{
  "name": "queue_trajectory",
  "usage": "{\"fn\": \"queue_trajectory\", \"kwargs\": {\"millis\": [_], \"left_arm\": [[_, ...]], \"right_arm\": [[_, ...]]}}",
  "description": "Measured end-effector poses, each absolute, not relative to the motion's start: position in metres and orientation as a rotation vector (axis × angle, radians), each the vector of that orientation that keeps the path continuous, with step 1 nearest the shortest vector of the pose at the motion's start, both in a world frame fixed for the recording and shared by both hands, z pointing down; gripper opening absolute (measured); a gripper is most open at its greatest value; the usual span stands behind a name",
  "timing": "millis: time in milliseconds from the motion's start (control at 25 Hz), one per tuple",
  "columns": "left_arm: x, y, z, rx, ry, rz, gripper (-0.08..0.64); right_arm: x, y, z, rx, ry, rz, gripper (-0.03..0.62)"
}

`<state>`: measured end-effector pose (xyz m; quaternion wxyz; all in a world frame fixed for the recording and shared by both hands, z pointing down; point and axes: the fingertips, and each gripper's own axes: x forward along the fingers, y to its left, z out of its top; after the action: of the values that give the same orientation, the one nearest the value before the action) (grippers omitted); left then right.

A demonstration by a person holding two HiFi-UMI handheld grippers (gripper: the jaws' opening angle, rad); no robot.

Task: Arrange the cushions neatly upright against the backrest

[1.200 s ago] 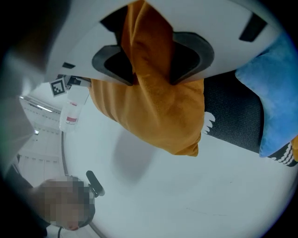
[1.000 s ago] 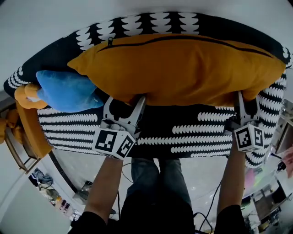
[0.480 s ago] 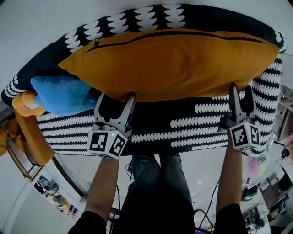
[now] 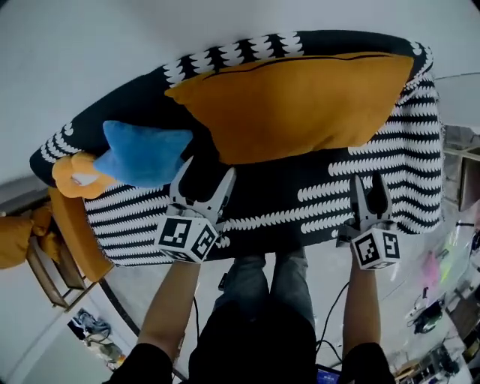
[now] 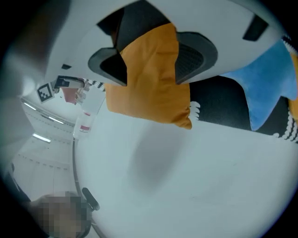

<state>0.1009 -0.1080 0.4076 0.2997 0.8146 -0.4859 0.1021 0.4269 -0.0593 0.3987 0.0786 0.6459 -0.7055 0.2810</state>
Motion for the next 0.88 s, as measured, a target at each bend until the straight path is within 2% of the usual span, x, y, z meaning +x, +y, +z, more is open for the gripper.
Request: {"fn": "queue_trajectory", "kwargs": {"millis": [120,400,480,560,760,880], "left_arm": [[0.085,-0.087,0.363,2.250,-1.236,0.297,0.274],[0.045,-0.024,0.262,2.292,-1.302,0.295,0.205],[0.048,-0.006,0.236,2.291,-1.343,0.236,0.196],[0.057,0.009,0.211,2.307,-1.395,0.169,0.145],[0.093,0.061,0.155,2.319,-1.458,-0.030,0.143],[0.115,0.093,0.124,2.349,-1.487,-0.044,0.143]], "right_arm": [[0.386,-0.036,0.360,1.865,-2.168,0.749,0.280],[0.343,-0.002,0.252,1.775,-2.340,0.698,0.235],[0.350,0.014,0.216,1.748,-2.403,0.617,0.229],[0.363,0.034,0.184,1.735,-2.465,0.540,0.221],[0.418,0.104,0.134,1.832,-2.510,0.514,0.195],[0.447,0.131,0.116,1.872,-2.539,0.546,0.189]]}}
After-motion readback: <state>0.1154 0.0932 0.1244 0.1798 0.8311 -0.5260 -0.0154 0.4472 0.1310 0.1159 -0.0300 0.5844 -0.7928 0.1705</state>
